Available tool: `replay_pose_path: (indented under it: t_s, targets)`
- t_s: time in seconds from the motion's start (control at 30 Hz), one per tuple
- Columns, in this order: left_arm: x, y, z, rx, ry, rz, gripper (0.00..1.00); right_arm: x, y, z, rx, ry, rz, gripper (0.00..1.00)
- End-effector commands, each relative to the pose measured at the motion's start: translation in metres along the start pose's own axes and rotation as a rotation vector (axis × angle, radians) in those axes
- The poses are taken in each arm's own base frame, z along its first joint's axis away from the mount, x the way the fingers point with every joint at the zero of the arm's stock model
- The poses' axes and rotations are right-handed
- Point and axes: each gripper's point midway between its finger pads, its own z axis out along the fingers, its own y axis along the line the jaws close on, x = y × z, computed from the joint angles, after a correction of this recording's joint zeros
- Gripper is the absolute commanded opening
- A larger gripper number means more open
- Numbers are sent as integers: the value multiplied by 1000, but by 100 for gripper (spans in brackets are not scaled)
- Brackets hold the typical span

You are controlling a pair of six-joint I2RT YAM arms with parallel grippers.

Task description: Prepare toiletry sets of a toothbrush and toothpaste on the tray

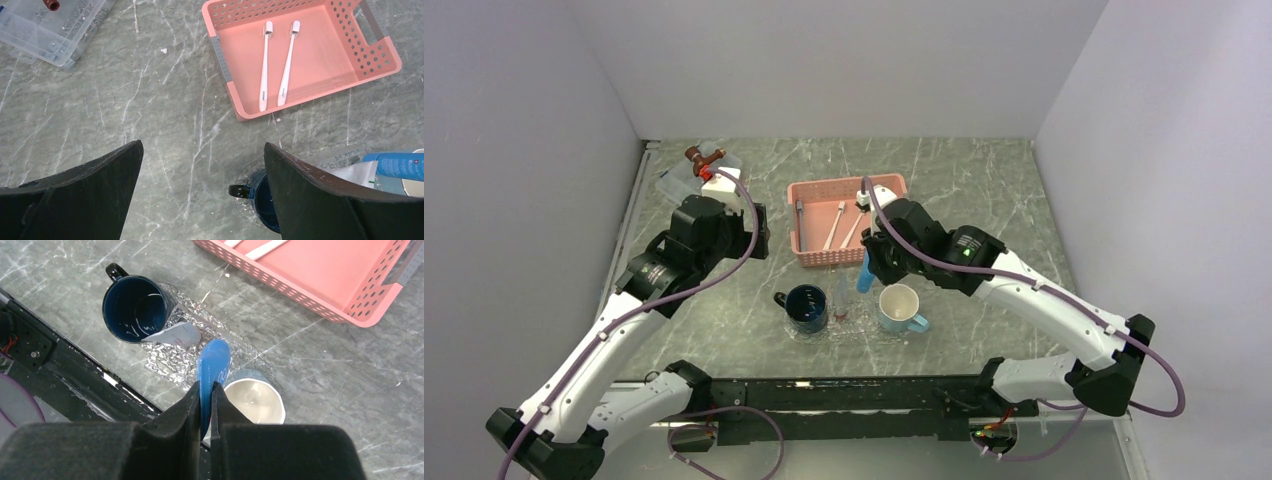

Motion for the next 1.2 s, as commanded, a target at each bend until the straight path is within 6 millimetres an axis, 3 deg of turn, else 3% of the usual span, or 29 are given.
replay_pose_path:
  t_s: [0.0, 1.17]
  targets:
    - [-9, 1, -5, 4, -32, -21, 97, -20, 9, 6, -19, -84, 15, 0]
    - [-11, 3, -8, 9, -48, -34, 97, 23, 12, 57, -6, -12, 39, 0]
